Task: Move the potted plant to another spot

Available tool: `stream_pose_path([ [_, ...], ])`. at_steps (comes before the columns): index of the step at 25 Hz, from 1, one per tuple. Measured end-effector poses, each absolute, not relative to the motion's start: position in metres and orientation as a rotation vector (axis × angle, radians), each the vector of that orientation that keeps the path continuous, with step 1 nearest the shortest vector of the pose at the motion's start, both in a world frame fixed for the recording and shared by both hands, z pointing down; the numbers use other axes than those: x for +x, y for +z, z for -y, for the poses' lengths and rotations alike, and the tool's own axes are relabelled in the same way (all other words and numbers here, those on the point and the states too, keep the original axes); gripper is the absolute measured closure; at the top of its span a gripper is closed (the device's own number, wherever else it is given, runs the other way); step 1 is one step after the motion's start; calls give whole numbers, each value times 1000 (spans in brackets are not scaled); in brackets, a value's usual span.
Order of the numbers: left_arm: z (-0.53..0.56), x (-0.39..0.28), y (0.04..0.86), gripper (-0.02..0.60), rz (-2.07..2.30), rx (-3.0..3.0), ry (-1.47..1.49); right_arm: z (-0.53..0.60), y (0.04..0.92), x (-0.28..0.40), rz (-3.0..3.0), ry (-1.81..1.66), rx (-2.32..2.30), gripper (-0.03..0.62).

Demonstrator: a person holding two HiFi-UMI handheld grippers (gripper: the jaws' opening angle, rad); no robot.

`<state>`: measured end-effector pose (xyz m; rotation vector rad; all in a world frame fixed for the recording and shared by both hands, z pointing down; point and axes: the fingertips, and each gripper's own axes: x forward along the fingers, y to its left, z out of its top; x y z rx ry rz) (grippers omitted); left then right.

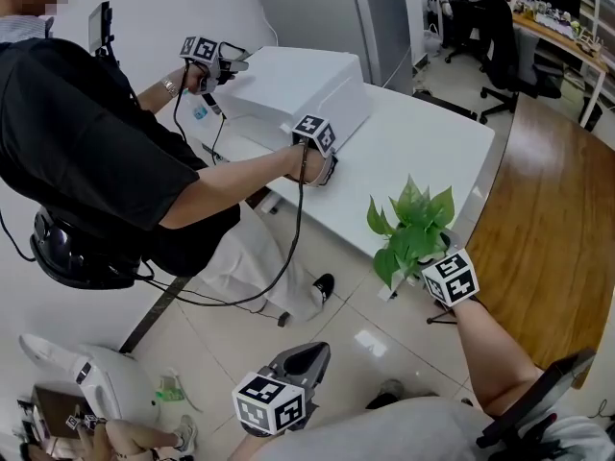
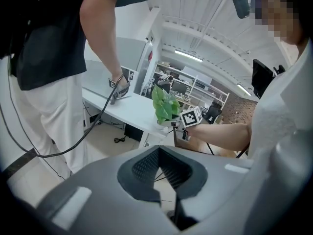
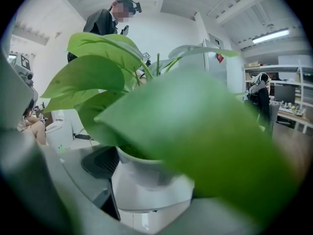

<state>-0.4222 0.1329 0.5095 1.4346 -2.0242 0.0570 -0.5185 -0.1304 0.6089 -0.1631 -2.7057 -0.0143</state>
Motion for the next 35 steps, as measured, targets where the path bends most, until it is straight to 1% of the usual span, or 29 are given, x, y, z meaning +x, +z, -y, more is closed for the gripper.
stream_pose_path([
  [15,-128,-427,509,588,1996,1481,69,130,610,-521,2723,-4,-150,131],
  [16,-128,-427,509,588,1994,1483,69,130,611,-521,2723,6,-153,117],
  [18,-128,-426,510,588,1990,1488,69,129,613,-521,2720,27,-164,58],
  [19,-127,-426,510,588,1988,1492,69,129,613,-520,2719,35,-168,45],
  [21,-125,-426,511,588,1982,1504,67,130,612,-519,2718,38,-166,44],
  [24,-121,-426,511,588,1969,1528,68,131,612,-511,2711,37,-151,24],
  [29,-108,-423,514,588,1926,1590,74,135,603,-477,2708,76,-120,14],
  [32,-91,-418,514,588,1888,1654,80,135,588,-444,2717,98,-109,23],
  [33,-83,-415,514,588,1874,1678,81,135,580,-431,2723,95,-109,48],
  [35,-66,-408,511,588,1842,1726,82,133,560,-405,2742,88,-117,139],
])
